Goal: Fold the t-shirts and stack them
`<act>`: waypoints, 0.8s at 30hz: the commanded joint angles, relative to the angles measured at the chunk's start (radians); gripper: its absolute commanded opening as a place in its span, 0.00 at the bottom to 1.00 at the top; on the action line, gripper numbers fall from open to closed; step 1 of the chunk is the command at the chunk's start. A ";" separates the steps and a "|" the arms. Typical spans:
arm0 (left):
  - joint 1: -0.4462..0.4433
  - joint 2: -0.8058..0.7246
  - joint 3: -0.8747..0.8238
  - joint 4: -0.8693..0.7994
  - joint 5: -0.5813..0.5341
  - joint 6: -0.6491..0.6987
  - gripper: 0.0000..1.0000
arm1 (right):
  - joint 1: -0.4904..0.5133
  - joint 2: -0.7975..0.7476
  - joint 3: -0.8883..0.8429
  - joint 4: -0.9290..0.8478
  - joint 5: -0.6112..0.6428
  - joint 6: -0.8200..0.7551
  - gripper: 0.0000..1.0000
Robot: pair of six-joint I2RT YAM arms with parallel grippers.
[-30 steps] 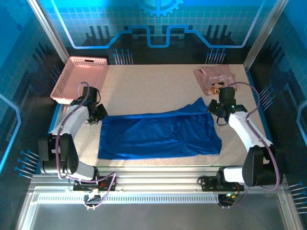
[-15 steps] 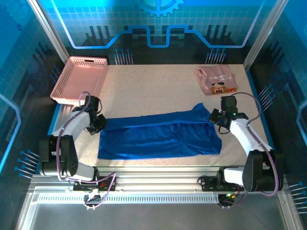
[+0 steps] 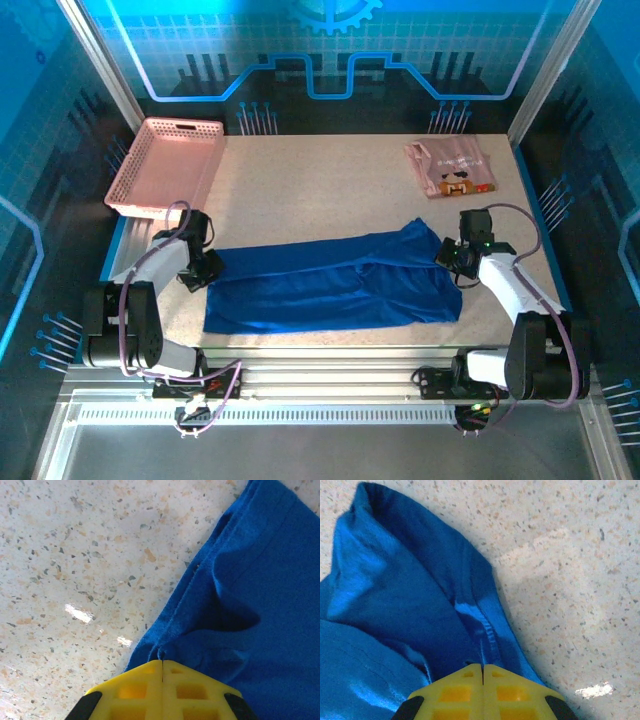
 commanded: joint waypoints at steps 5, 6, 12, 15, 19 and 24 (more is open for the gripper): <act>0.009 0.016 0.001 -0.003 -0.048 0.000 0.00 | -0.008 -0.105 -0.084 -0.059 -0.030 0.080 0.00; 0.009 0.025 0.002 0.001 -0.051 0.001 0.00 | -0.005 -0.125 -0.095 -0.066 -0.027 0.093 0.00; 0.009 0.078 0.015 0.014 -0.048 0.001 0.00 | 0.024 -0.176 -0.160 -0.072 -0.032 0.136 0.00; 0.008 0.097 0.021 0.010 -0.045 0.001 0.00 | 0.028 -0.146 -0.165 -0.073 -0.034 0.149 0.00; 0.009 0.107 0.030 0.005 -0.048 0.001 0.03 | 0.037 -0.098 -0.161 -0.084 -0.042 0.161 0.00; 0.009 0.111 0.032 0.001 -0.048 -0.002 0.03 | 0.043 -0.102 -0.180 -0.097 -0.016 0.189 0.00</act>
